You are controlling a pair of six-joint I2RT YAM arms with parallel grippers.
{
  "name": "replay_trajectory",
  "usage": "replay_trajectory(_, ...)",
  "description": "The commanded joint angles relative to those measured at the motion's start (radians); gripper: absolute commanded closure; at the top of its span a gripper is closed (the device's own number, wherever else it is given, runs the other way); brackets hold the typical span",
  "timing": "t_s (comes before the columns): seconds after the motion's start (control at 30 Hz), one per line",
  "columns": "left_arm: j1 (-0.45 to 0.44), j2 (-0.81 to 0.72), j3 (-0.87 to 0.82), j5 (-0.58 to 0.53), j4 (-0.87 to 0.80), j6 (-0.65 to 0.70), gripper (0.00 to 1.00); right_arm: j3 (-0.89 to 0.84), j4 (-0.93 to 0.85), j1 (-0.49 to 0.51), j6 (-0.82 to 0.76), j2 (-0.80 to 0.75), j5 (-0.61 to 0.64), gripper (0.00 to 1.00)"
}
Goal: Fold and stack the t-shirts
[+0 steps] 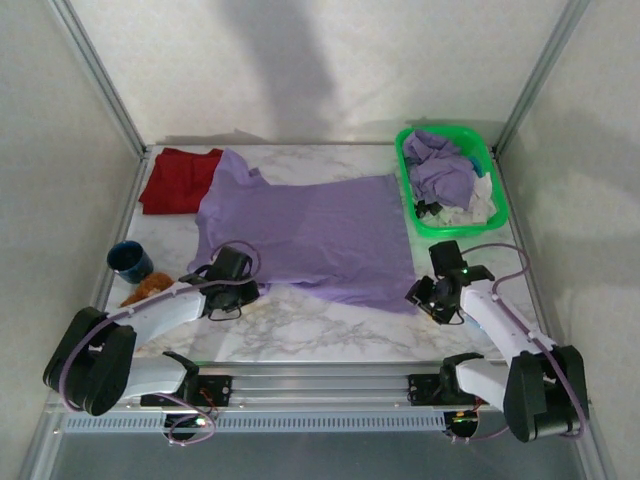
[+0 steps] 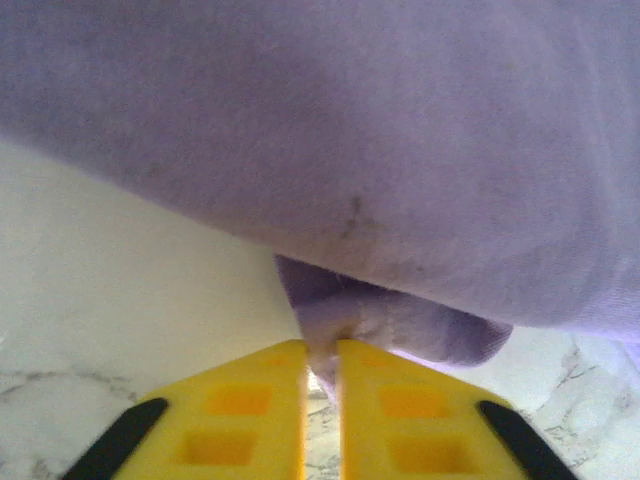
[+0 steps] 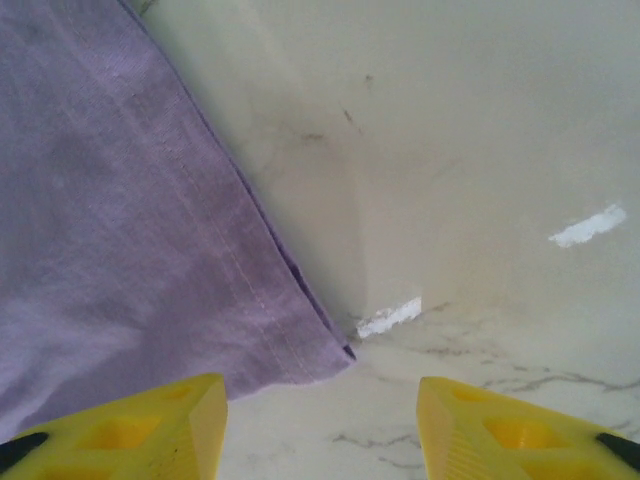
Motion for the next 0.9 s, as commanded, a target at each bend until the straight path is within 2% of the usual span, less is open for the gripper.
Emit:
replay_trajectory(0.0, -0.01, 0.002, -0.001, 0.014, 0.067, -0.015, 0.95, 0.021, 0.033, -0.009, -0.033, 0.055, 0.014, 0.49)
replay_trajectory(0.03, -0.01, -0.001, 0.0, 0.011, 0.065, -0.015, 1.0, 0.023, 0.031, -0.009, -0.033, 0.065, 0.022, 0.5)
replay_trajectory(0.2, -0.01, -0.044, 0.003, -0.022, 0.028, -0.004, 1.0, -0.014, 0.083, -0.009, 0.012, 0.05, 0.05, 0.54)
replay_trajectory(0.37, -0.012, -0.089, 0.005, -0.015, -0.014, -0.016, 1.0, -0.041, 0.135, -0.009, 0.022, 0.077, -0.007, 0.63)
replay_trajectory(0.6, -0.053, -0.149, 0.008, -0.004, -0.076, -0.06, 1.0, -0.053, 0.144, -0.009, 0.008, 0.115, -0.049, 0.66)
replay_trajectory(0.7, -0.102, -0.173, 0.012, -0.008, -0.121, -0.102, 1.0, -0.05, 0.147, -0.009, -0.001, 0.137, -0.059, 0.73)
replay_trajectory(0.8, -0.189, -0.216, 0.022, -0.044, -0.183, -0.181, 1.0, -0.046, 0.138, -0.009, -0.014, 0.139, -0.04, 0.86)
replay_trajectory(0.87, -0.254, -0.25, 0.033, -0.062, -0.227, -0.241, 1.0, -0.039, 0.126, -0.009, -0.028, 0.127, -0.021, 1.0)
